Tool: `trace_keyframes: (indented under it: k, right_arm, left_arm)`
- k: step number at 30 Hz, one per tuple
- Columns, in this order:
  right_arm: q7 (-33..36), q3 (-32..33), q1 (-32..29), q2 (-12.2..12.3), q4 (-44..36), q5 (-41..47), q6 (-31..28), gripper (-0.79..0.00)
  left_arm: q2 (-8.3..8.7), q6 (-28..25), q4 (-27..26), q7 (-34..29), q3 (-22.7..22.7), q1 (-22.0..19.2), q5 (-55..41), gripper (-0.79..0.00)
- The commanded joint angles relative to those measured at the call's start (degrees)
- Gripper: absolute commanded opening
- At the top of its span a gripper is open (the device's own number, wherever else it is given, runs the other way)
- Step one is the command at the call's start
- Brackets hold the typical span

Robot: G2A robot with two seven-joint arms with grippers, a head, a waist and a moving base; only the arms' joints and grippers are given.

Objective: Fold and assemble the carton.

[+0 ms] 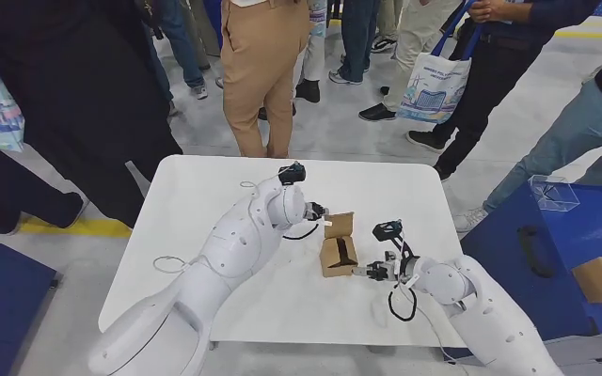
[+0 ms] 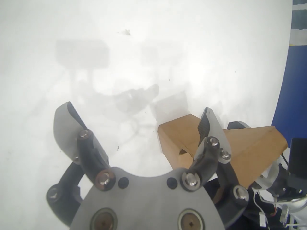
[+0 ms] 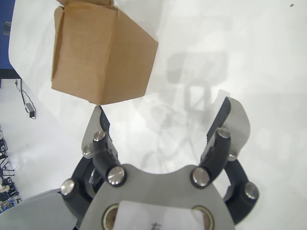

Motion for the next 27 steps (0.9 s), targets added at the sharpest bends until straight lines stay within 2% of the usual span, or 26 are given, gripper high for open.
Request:
trace_keyframes:
  k: [1, 6, 11, 27]
  right_arm:
    - [-0.02, 0.13, 0.49, -0.09, 0.52, -0.03, 0.07, 0.000]
    - [-0.07, 0.87, 1.63, -0.23, 1.88, -0.06, 0.40, 0.000]
    - [0.24, 1.91, 2.44, -0.25, 3.18, 0.28, -0.03, 0.000]
    - [2.76, 5.72, 2.74, 0.38, 6.08, 1.14, -5.53, 0.000]
  left_arm:
    - [-0.13, -0.66, 0.02, 0.13, -0.01, 0.27, 0.26, 0.000]
    - [0.19, -1.20, -1.18, 0.39, -0.48, 1.71, 1.49, 0.000]
    - [1.23, -0.55, -5.19, 0.21, -1.43, 4.23, 3.37, 0.000]
    - [6.50, 5.19, -28.32, -4.19, -7.10, 16.76, 12.08, 0.000]
